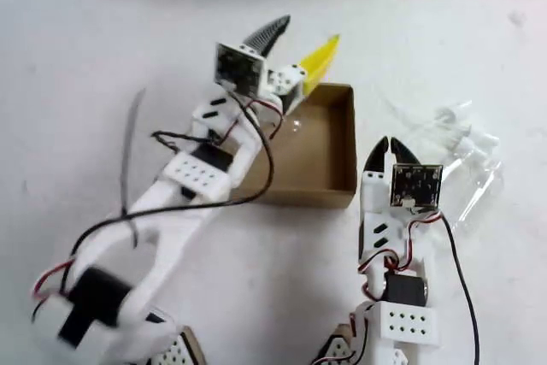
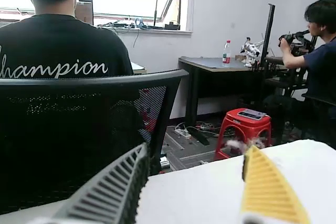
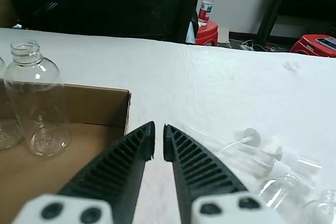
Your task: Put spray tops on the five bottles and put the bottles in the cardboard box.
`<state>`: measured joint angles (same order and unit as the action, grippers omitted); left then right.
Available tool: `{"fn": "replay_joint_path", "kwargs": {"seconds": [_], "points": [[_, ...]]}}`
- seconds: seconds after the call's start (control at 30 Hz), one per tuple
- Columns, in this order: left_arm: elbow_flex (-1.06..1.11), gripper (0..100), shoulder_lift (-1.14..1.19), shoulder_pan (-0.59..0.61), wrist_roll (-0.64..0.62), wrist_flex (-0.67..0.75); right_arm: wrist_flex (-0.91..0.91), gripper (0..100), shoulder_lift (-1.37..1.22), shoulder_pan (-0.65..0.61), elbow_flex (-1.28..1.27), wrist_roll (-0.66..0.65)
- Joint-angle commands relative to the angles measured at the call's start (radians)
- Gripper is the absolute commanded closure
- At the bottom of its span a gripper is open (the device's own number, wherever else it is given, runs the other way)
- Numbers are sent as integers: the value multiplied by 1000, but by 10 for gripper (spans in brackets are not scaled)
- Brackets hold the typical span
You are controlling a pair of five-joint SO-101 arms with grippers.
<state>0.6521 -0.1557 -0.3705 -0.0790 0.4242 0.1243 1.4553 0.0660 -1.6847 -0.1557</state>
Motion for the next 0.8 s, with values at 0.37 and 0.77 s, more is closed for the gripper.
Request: {"fn": "replay_joint_path", "kwargs": {"seconds": [0.37, 0.77], "points": [[-183, 729, -633, 236, -68, -1232, -19, 980, -5, -7, -11, 6], [-161, 729, -526, 332, 299, -1613, -19, 980, -5, -7, -11, 6]]}}
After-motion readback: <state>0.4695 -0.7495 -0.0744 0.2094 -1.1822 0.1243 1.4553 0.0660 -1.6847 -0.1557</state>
